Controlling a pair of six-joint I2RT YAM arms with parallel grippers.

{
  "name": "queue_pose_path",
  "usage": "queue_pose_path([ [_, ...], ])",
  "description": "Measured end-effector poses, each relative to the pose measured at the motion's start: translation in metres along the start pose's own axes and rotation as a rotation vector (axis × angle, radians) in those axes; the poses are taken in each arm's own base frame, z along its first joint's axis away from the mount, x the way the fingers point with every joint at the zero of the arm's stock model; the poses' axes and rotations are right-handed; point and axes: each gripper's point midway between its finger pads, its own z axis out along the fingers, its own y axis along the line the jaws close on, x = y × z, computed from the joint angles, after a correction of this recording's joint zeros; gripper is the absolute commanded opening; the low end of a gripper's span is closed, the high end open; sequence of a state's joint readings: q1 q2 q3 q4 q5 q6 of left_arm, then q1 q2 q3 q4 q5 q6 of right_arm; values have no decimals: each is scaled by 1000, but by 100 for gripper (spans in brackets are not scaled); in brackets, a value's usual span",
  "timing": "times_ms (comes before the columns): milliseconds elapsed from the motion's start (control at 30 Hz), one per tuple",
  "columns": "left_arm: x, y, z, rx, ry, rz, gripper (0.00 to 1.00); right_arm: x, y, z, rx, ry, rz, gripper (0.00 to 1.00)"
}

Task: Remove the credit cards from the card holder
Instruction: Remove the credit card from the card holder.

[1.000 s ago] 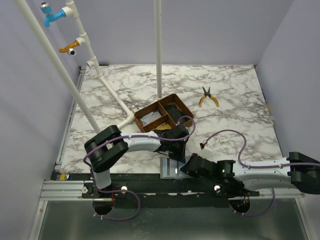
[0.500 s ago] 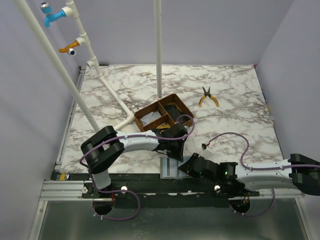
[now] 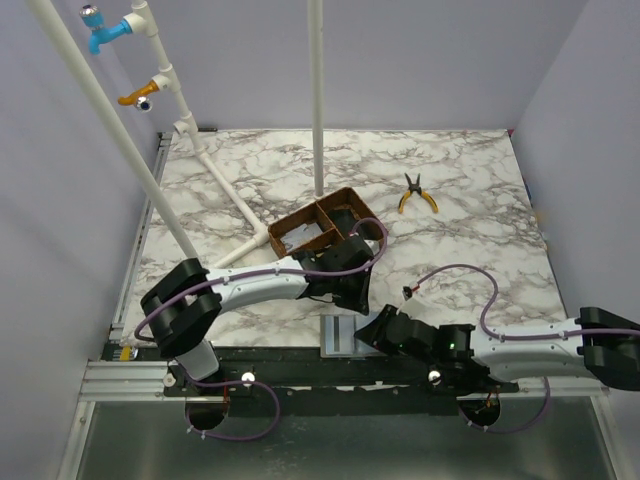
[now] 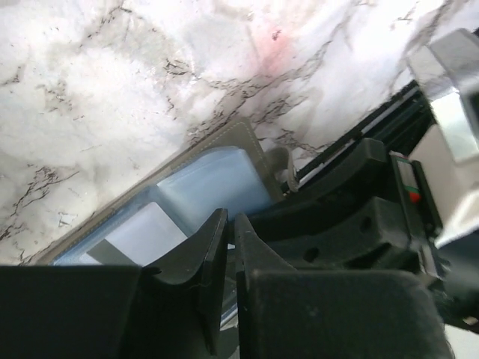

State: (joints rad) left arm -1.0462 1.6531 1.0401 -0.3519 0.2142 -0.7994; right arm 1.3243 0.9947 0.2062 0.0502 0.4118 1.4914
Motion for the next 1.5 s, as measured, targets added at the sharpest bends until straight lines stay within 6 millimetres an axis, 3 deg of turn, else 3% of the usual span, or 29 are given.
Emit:
queue_pose_path([
  [233,-11,-7,-31,12,-72,19,14,-5,8,-3,-32,-17,6,33],
  [600,12,35,-71,-47,-135,-22,16,-6,12,5,5,-24,-55,33],
  [933,47,67,-57,-95,-62,-58,9,-10,6,9,34,-32,-66,33],
  [1267,55,68,-33,-67,-12,-74,6,-15,13,9,0,-26,-61,31],
  [1500,58,69,-25,-57,2,-87,6,-9,4,17,34,8,-79,28],
])
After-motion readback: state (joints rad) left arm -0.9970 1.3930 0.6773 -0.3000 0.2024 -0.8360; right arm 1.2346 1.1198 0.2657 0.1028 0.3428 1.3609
